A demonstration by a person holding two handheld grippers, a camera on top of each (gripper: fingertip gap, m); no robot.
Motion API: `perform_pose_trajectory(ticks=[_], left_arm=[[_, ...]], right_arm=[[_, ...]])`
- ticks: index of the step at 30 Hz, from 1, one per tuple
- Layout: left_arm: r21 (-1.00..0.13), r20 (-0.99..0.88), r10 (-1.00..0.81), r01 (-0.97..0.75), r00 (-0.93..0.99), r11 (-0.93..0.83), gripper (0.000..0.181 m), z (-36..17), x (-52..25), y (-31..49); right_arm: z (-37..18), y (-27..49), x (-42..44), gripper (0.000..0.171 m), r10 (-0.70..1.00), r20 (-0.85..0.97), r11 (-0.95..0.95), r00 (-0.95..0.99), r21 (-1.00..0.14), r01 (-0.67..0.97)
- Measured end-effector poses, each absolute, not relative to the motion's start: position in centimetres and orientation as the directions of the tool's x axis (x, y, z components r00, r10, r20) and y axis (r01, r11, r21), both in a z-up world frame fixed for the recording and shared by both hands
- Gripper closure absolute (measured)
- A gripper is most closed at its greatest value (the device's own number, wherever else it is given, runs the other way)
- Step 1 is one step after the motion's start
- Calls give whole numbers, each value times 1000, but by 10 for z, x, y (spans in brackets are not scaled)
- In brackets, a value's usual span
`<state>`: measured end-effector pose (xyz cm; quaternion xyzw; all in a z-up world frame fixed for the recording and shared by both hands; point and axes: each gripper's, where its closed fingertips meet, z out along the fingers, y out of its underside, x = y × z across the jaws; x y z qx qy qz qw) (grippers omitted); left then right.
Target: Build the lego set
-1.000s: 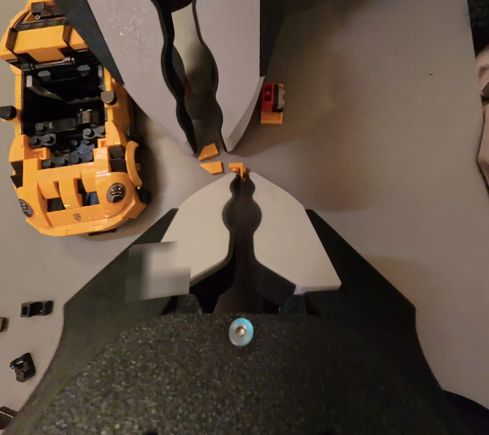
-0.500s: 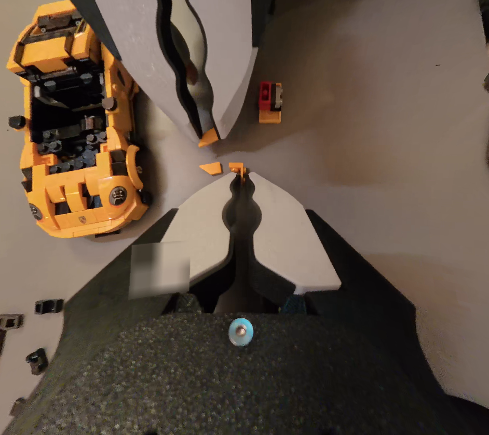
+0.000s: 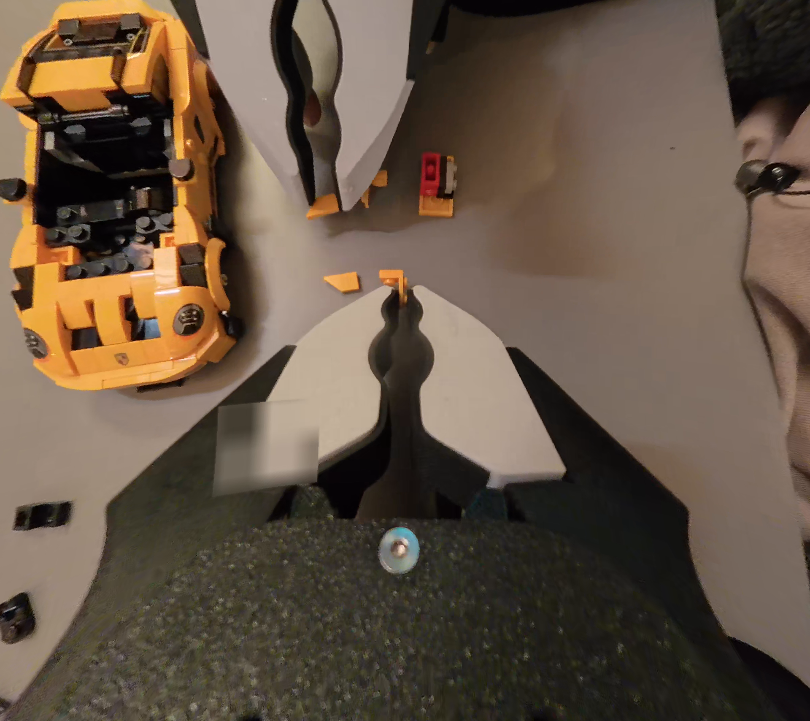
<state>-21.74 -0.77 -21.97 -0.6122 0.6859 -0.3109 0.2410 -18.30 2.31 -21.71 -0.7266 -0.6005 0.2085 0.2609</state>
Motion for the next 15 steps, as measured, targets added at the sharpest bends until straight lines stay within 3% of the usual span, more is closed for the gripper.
perform_pose_trajectory(ticks=[15], left_arm=[[-727,259,-957,-678,-130,-105,178,-213,-219,-14]], right_arm=[[-217,28,-152,161,966,18,-193,257,-610,768]])
